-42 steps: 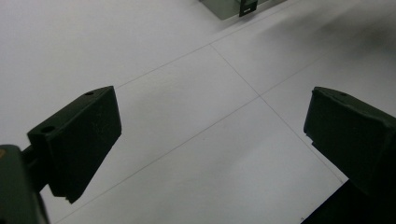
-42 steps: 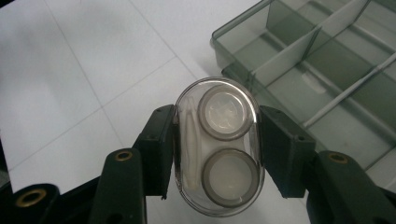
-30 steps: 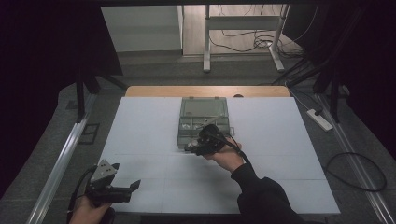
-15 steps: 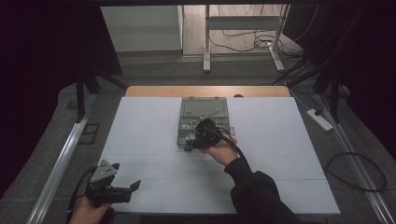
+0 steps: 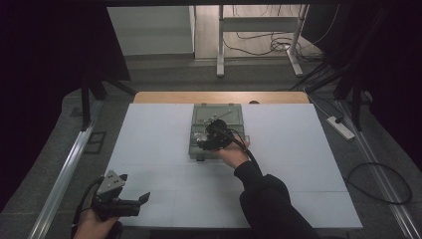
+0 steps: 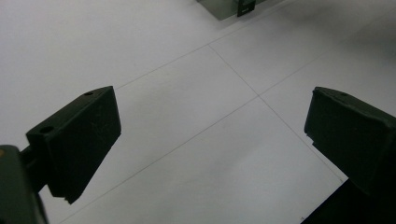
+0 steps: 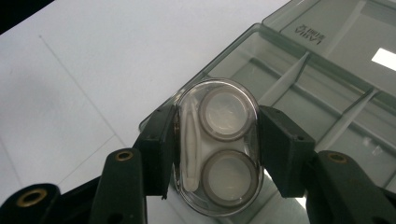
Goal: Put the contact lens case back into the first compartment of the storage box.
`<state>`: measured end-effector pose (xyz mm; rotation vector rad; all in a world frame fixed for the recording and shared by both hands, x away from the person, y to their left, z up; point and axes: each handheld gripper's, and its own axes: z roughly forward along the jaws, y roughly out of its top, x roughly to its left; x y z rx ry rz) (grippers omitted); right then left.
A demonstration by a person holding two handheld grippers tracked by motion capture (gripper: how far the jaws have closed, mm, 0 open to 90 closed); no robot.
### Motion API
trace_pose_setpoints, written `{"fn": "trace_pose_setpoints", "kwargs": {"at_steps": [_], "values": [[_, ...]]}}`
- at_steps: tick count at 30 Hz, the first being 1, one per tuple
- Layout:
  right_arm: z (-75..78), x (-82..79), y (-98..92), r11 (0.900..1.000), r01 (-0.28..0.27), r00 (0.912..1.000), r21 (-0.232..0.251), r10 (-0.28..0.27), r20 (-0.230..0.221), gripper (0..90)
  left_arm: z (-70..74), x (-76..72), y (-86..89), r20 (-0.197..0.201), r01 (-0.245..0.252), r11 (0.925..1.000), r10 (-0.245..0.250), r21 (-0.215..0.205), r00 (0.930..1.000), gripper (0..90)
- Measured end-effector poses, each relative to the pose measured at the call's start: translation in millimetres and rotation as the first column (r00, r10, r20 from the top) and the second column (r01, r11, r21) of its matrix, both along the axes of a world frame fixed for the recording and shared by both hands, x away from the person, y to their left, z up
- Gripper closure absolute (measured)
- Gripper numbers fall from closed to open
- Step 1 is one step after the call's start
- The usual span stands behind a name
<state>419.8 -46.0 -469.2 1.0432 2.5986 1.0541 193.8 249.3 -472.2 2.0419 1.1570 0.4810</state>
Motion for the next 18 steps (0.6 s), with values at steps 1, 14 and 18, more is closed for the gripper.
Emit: {"fn": "trace_pose_setpoints", "kwargs": {"at_steps": [1, 14, 18], "values": [[-0.2, 1.3, 0.5, 1.0, 0.003, 1.0, -0.001, -0.003, 0.002, 48.4, 0.0, 0.0, 0.0, 0.0, 0.0, 1.0, 0.0, 0.0, 1.0, 3.6], [-2.8, 22.0, 10.8, 0.999, 0.048, 0.9988, 0.014, -0.048, 0.011, 48.4, 0.0, 0.6, 0.0, -0.002, 0.0, 1.0, 0.0, 0.001, 1.0, 3.6], [-2.0, 27.0, 15.5, 0.998, 0.055, 0.9983, 0.016, -0.055, 0.017, 48.4, 0.0, 0.6, 0.0, -0.001, 0.001, 1.0, -0.001, 0.003, 1.0, 3.6]]}}
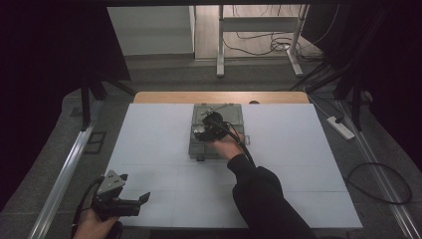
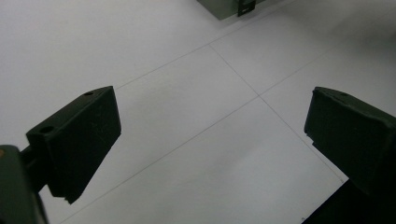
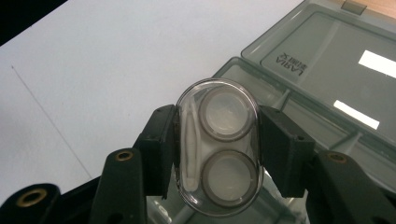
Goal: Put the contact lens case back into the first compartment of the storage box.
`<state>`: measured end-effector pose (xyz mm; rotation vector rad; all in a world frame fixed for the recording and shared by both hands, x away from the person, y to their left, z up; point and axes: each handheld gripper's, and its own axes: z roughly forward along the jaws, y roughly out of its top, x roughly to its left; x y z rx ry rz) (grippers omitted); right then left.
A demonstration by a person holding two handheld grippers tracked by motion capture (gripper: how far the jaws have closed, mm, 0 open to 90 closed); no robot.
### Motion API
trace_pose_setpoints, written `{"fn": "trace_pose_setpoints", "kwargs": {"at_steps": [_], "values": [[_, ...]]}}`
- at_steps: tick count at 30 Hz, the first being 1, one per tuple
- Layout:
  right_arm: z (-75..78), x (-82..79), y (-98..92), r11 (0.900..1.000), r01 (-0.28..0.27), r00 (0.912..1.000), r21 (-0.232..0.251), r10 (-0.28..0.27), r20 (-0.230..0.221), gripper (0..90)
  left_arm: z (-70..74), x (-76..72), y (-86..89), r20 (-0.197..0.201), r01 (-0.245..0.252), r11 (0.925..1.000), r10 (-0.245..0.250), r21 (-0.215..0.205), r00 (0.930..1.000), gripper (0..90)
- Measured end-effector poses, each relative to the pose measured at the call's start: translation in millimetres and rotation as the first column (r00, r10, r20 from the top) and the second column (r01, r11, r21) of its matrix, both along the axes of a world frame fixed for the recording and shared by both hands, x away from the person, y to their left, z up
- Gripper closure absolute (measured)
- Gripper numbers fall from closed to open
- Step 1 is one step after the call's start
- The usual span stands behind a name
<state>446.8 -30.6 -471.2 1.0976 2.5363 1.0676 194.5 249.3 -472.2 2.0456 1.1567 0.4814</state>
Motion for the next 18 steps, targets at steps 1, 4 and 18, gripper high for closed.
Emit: {"fn": "trace_pose_setpoints", "kwargs": {"at_steps": [1, 4, 18], "values": [[-0.1, 0.8, 0.9, 1.0, 0.001, 1.0, 0.0, -0.001, 0.0, 48.4, -0.1, 0.0, 0.0, 0.001, 0.0, 1.0, 0.0, 0.0, 1.0, 3.6], [-1.5, 3.9, 4.7, 1.0, 0.004, 1.0, -0.001, -0.004, 0.003, 48.4, -0.1, 0.0, 0.0, 0.001, 0.0, 1.0, 0.0, 0.0, 1.0, 3.6], [-7.0, 19.5, 19.1, 0.999, 0.038, 0.9993, 0.003, -0.038, -0.005, 48.4, -0.1, 0.5, -0.2, 0.001, 0.002, 1.0, -0.002, 0.0, 1.0, 3.6]]}}
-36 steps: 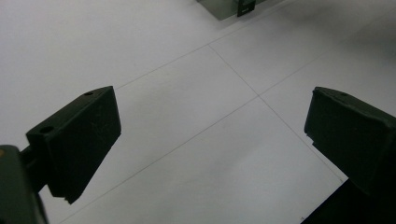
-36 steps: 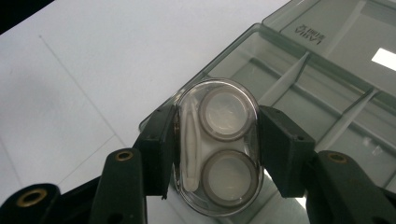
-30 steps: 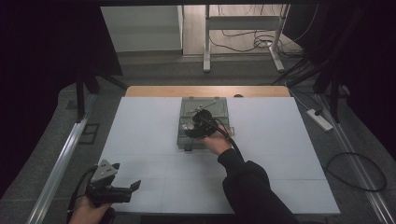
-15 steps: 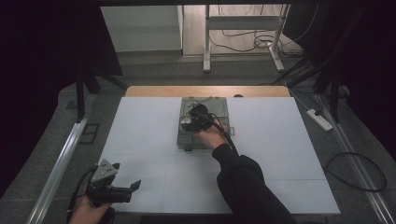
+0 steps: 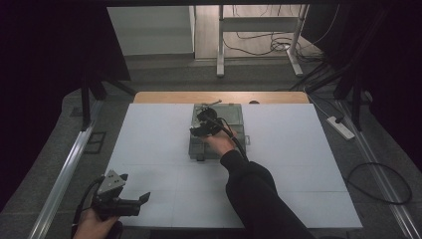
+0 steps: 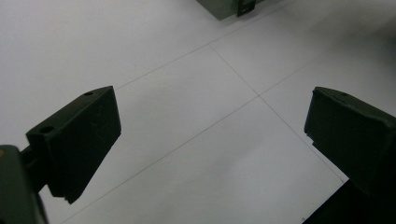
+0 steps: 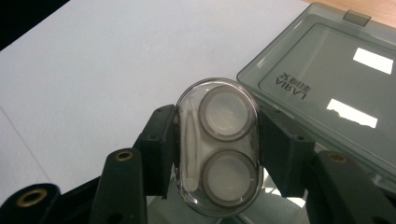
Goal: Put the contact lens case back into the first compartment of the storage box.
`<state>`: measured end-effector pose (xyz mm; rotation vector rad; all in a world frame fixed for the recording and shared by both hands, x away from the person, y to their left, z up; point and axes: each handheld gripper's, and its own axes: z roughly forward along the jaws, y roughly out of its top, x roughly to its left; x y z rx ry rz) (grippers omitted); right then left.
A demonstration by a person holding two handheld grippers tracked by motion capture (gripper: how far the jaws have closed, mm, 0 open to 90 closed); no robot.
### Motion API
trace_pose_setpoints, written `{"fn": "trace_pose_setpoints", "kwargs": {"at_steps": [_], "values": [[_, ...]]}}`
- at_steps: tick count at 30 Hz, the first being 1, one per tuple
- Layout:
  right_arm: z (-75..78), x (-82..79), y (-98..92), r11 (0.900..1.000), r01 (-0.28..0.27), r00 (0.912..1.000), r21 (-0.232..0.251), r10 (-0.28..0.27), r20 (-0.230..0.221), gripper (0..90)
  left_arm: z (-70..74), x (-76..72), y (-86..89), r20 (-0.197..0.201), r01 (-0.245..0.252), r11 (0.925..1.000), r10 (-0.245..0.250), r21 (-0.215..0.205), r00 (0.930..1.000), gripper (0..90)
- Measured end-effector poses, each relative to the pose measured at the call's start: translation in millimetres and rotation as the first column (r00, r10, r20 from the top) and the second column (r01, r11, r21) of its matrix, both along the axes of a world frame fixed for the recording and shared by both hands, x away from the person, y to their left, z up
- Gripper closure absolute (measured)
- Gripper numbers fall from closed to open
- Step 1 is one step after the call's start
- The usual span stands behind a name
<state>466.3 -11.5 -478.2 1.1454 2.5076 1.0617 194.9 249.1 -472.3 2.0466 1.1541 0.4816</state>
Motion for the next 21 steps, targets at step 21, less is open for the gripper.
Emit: {"fn": "trace_pose_setpoints", "kwargs": {"at_steps": [21], "values": [[-12.3, 10.6, 17.1, 0.997, 0.039, 0.9988, -0.06, -0.037, 0.033, 48.3, 0.0, 0.0, 0.2, 0.002, -0.001, 1.0, 0.001, -0.001, 1.0, 3.6]]}}
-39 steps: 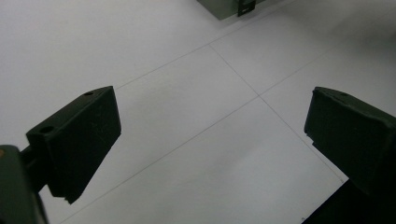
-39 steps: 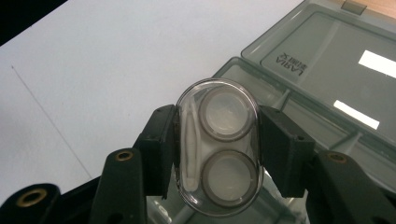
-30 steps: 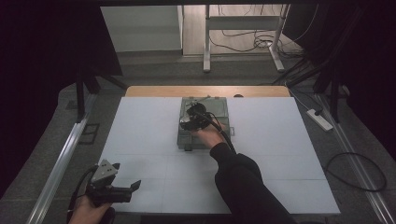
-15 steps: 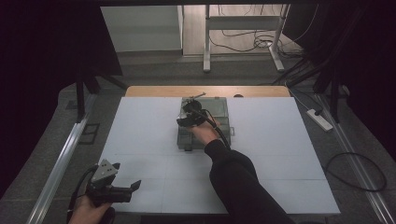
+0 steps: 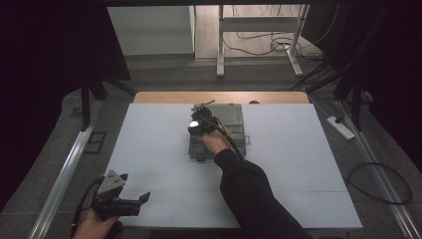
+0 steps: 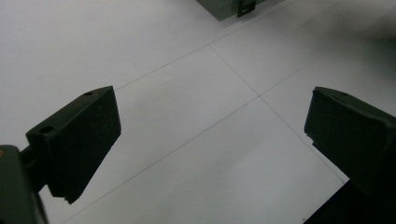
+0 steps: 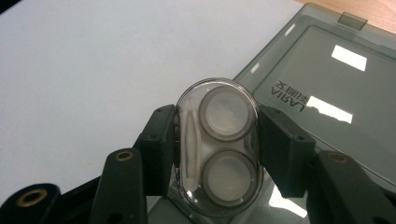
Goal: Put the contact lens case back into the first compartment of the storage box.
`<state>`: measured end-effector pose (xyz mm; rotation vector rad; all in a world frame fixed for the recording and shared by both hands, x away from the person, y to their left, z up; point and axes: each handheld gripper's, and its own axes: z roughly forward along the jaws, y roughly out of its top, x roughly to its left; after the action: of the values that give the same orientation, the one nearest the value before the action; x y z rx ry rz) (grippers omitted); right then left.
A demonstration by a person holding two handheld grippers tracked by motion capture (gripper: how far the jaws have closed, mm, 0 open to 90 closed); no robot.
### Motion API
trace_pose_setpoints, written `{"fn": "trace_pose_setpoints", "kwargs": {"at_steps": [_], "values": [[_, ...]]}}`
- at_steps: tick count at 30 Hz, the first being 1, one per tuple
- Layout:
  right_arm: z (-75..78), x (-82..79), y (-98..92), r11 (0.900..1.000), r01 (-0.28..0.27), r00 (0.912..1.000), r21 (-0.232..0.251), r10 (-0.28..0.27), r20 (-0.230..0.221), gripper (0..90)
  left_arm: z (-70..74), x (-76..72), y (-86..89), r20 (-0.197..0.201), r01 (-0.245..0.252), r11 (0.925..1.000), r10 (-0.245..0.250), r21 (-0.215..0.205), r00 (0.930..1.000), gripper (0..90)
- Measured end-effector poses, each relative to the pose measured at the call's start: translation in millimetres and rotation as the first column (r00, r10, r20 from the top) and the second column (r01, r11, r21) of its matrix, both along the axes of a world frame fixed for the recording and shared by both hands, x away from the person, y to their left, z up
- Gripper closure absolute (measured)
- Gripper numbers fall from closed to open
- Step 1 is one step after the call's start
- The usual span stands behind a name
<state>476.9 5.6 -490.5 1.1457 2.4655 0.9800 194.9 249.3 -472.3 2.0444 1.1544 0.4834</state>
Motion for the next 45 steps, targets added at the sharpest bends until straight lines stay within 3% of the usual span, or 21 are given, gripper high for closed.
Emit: {"fn": "trace_pose_setpoints", "kwargs": {"at_steps": [8, 14, 25, 33, 41, 45], "values": [[0.1, -1.4, 0.0, 1.0, 0.004, 1.0, -0.013, -0.004, -0.003, 47.1, 0.1, -0.1, 0.1, 0.0, 0.0, 1.0, 0.0, 0.0, 1.0, 3.5], [6.5, -2.2, -3.4, 1.0, 0.009, 1.0, 0.011, -0.009, -0.001, 39.0, 0.0, -0.1, 0.0, 0.001, 0.0, 1.0, 0.0, 0.001, 1.0, 3.5], [11.9, -8.6, -11.1, 0.998, -0.057, 0.9972, 0.015, 0.058, -0.047, 25.2, 0.0, 0.1, -0.2, -0.001, -0.002, 1.0, 0.002, 0.0, 1.0, 3.5], [9.7, -16.7, -14.8, 0.994, -0.107, 0.9923, -0.028, 0.105, -0.065, 14.9, -0.1, 0.2, 0.0, -0.001, -0.006, 1.0, 0.006, -0.001, 1.0, 3.5], [12.8, -23.8, -21.3, 0.99, -0.141, 0.9858, 0.031, 0.143, -0.088, 11.5, -0.1, 0.2, 0.1, -0.002, -0.007, 1.0, 0.007, -0.001, 1.0, 3.5], [13.7, -28.5, -23.7, 0.986, -0.162, 0.9828, 0.027, 0.163, -0.086, 10.0, -0.1, 0.2, 0.0, -0.003, -0.008, 1.0, 0.008, -0.001, 1.0, 3.6]]}}
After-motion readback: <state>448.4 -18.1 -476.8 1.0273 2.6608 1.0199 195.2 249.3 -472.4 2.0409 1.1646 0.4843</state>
